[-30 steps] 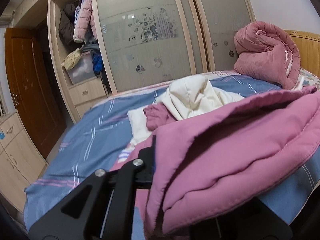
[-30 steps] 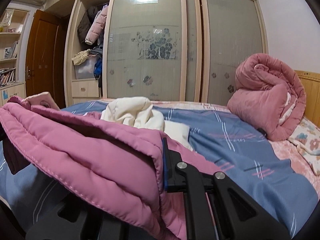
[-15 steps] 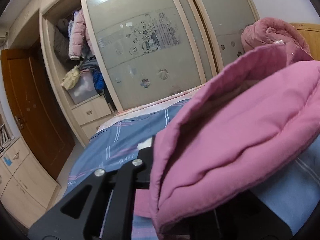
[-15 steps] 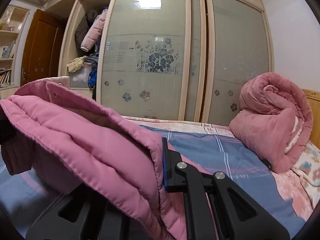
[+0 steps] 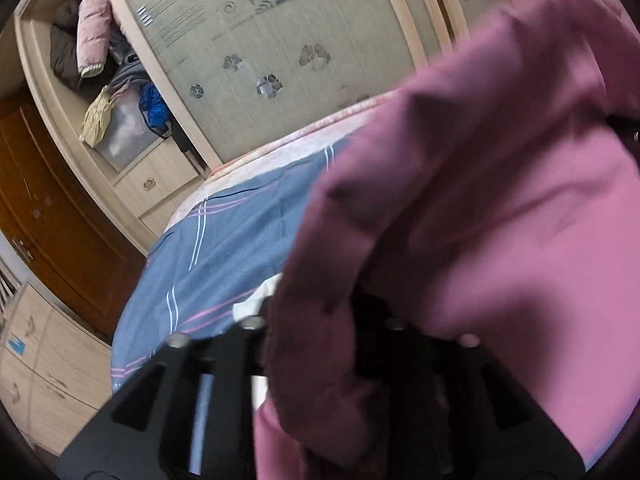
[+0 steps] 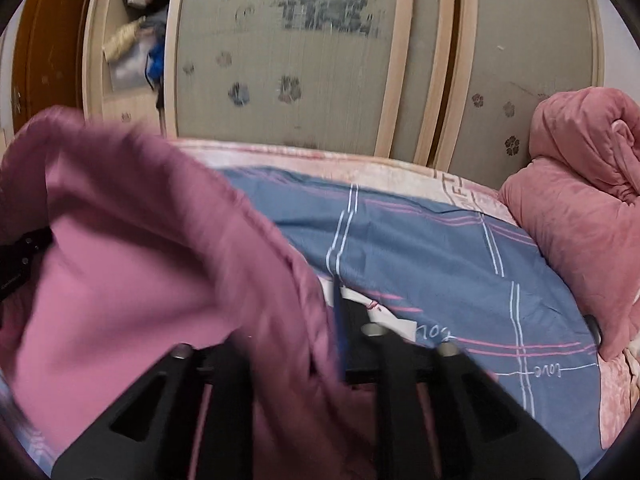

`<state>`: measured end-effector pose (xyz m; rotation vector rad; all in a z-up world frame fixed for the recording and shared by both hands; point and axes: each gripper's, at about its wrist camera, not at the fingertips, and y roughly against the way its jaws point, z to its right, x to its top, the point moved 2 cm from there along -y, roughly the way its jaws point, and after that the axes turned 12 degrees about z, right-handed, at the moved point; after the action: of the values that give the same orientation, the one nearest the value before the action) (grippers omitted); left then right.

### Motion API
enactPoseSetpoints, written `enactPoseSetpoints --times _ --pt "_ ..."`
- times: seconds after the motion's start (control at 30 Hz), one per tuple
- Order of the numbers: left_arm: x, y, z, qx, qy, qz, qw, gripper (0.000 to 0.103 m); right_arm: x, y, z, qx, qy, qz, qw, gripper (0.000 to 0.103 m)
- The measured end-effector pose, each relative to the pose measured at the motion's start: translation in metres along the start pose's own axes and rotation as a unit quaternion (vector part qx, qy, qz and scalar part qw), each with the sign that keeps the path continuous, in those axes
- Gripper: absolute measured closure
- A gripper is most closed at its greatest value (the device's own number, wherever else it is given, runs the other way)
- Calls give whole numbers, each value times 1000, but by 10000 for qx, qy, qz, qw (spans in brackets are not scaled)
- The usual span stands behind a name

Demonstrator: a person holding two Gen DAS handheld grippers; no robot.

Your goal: Fold large clothes

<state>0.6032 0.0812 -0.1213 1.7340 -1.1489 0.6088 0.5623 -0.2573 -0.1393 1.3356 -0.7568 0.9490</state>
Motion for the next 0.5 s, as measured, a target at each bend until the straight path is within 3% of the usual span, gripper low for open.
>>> enactPoseSetpoints --times 0.07,0.2,0.27,0.33,0.4,0.43,0.5 --pt "-10 -13 5 -81 17 -74 9999 70 -8 -9 -2 -230 81 87 9997 39" --pt "-18 -26 8 -127 84 -79 9999 74 2 -18 15 -538 -74 206 9983 18" --pt "-17 -27 9 -120 90 -57 9999 74 25 1 37 -1163 -349 839 9890 2" --pt "-19 -27 13 -107 56 -56 9999 75 41 37 65 -1890 -1098 1545 9635 1" --pt "-19 -29 13 -107 43 -68 9999 75 44 66 82 -2106 -1795 1892 9421 1" --pt "-19 -28 14 -107 37 -70 9999 75 43 75 84 -1944 -2033 1919 9402 1" --pt "-19 -27 15 -113 28 -78 9999 75 41 73 68 -1172 -2118 1568 9575 1"
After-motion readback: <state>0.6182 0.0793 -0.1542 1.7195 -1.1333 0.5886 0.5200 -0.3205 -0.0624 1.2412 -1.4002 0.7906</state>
